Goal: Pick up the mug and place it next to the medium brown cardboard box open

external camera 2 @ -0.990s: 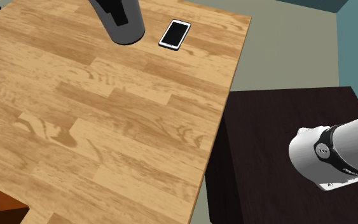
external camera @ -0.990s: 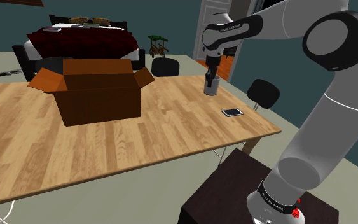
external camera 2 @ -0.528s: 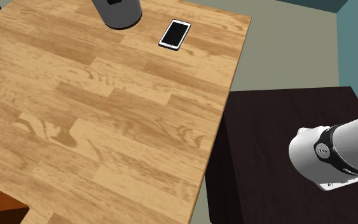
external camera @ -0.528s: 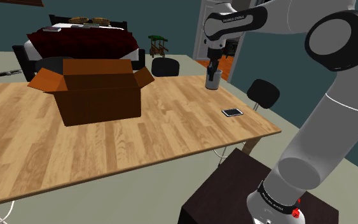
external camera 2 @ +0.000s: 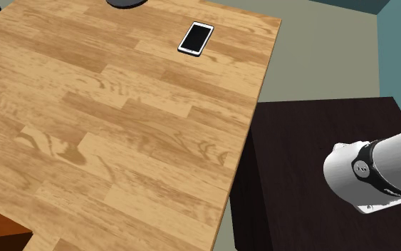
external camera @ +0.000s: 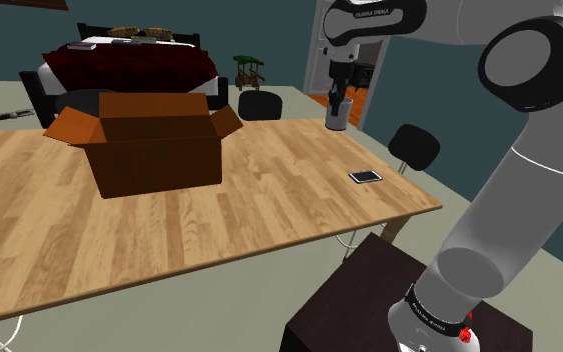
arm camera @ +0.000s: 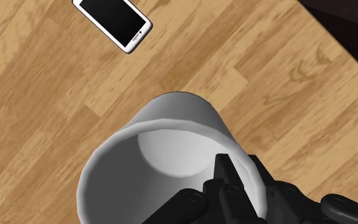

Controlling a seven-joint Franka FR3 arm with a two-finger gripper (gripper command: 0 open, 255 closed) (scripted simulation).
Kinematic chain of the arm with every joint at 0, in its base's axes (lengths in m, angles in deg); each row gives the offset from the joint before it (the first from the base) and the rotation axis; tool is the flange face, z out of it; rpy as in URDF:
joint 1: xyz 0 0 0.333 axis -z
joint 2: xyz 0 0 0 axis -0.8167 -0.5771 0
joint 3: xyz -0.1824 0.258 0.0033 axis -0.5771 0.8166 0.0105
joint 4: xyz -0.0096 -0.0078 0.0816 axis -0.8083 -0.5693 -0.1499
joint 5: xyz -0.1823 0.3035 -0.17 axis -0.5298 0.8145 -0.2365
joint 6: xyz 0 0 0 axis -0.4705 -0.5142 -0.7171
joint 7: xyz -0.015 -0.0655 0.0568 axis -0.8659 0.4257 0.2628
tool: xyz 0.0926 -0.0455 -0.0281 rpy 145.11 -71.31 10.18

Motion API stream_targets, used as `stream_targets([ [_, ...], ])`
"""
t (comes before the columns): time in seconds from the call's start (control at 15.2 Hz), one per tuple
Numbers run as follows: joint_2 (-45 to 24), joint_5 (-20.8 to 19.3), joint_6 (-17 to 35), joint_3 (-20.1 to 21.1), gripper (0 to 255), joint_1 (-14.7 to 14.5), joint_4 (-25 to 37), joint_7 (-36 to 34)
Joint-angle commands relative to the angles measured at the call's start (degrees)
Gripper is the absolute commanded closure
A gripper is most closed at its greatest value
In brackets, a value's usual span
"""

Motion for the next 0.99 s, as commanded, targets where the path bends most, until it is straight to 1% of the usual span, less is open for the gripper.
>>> stream_targets([
  [0.0,-0.1,0.1,-1.6,0.0,255,0.0,1.7,0.2],
  [0.86,-2.6,0.7,-11.9,-0.1,255,0.1,14.5,1.6],
  [0.92,-2.6,0.7,-12.1,0.5,255,-0.6,14.7,0.2],
])
